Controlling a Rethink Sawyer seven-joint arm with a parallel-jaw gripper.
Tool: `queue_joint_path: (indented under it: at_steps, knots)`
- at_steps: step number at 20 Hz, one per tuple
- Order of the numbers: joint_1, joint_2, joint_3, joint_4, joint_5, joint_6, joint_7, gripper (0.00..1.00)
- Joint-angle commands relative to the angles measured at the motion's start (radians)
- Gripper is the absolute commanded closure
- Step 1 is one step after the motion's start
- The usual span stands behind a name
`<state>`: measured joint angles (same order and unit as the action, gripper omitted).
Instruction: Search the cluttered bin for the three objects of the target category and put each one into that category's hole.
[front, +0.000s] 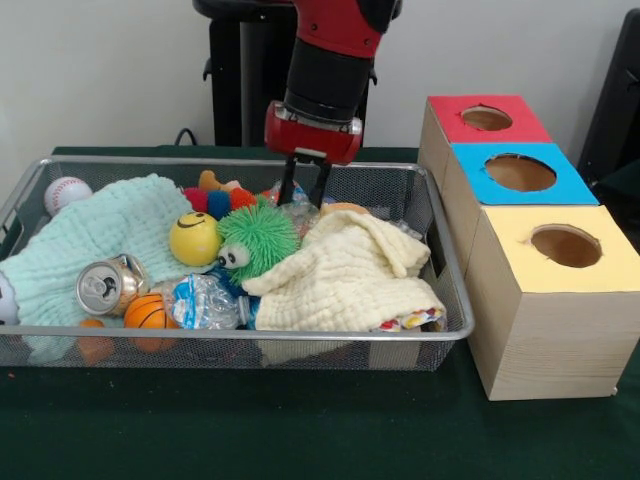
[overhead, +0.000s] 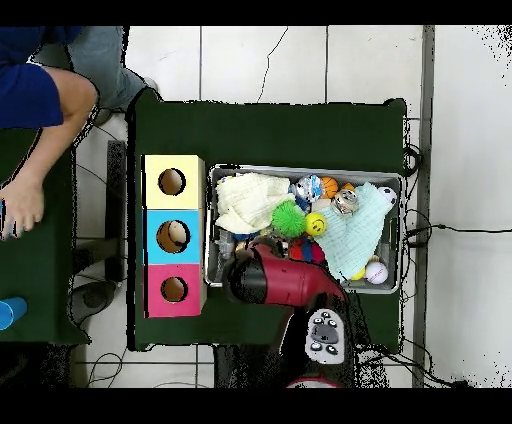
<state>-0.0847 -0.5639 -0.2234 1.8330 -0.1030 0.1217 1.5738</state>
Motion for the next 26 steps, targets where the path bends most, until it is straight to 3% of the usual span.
queue_joint_path:
  at_steps: [1,8,15,26]
  knots:
    - [0.1,-0.095,-0.029,-0.109,-0.012,0.267,0.066,1.0]
    - [0.089,-0.135,0.016,-0.108,-0.012,0.333,0.066,1.0]
    - [0.096,-0.183,0.039,-0.08,0.004,0.31,0.103,1.0]
    - [0.006,-0.32,0.252,0.094,0.144,0.255,0.134,1.0]
